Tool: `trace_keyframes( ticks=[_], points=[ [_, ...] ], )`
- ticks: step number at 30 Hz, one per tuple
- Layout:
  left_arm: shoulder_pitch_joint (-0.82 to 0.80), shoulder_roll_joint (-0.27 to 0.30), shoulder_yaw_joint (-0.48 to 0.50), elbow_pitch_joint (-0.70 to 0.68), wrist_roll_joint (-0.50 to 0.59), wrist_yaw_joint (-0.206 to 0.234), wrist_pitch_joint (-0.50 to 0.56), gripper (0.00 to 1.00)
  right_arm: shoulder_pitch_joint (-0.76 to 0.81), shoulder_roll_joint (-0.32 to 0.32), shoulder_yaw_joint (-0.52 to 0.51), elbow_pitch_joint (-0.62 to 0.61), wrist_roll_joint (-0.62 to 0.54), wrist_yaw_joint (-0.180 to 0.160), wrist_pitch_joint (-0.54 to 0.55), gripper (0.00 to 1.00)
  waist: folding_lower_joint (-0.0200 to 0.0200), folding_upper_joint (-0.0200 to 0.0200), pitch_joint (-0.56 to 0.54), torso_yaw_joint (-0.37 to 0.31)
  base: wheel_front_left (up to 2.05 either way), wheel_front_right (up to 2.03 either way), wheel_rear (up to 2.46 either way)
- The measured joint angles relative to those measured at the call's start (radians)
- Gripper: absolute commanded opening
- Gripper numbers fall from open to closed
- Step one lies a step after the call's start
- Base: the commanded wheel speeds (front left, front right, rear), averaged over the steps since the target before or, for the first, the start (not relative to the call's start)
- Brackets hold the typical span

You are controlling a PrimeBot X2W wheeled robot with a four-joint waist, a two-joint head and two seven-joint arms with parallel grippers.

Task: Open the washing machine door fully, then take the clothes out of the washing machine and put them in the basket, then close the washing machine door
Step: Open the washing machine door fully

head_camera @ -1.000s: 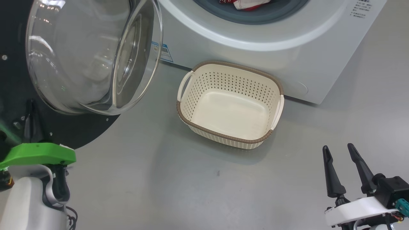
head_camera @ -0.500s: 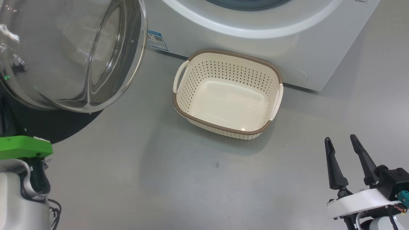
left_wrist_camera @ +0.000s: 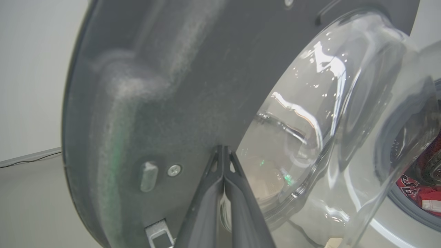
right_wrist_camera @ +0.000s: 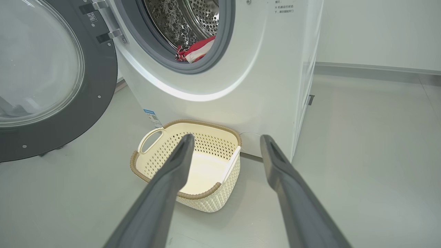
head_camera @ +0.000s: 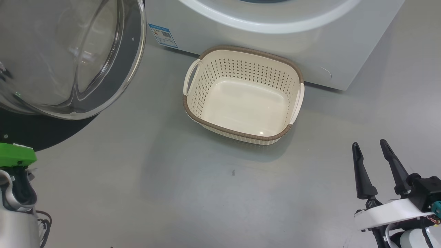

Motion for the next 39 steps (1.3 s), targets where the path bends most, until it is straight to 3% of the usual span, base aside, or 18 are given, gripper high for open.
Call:
trace_keyframes(
  ticks=[18, 27, 39],
  points=[
    [-0.011, -0.030, 0.008, 0.036, 0.070, -0.051, 0.000, 0.00, -0.015, 0.010, -0.006, 0.049, 0.004, 0.000, -0.002, 1.00, 0.0000, 0.0000, -0.044, -0.003, 0.00, 0.00, 0.00],
    [0.007, -0.065, -0.059, -0.005, 0.148, -0.103, 0.000, 0.00, -0.006, 0.032, -0.015, 0.079, 0.015, 0.001, -0.012, 1.00, 0.0000, 0.0000, -0.118, 0.003, 0.00, 0.00, 0.00],
    [0.087, -0.120, -0.186, -0.046, 0.206, -0.141, 0.000, 0.00, 0.037, 0.051, -0.031, 0.101, 0.032, 0.002, -0.021, 1.00, 0.0000, 0.0000, -0.212, 0.001, 0.00, 0.00, 0.00]
  ],
)
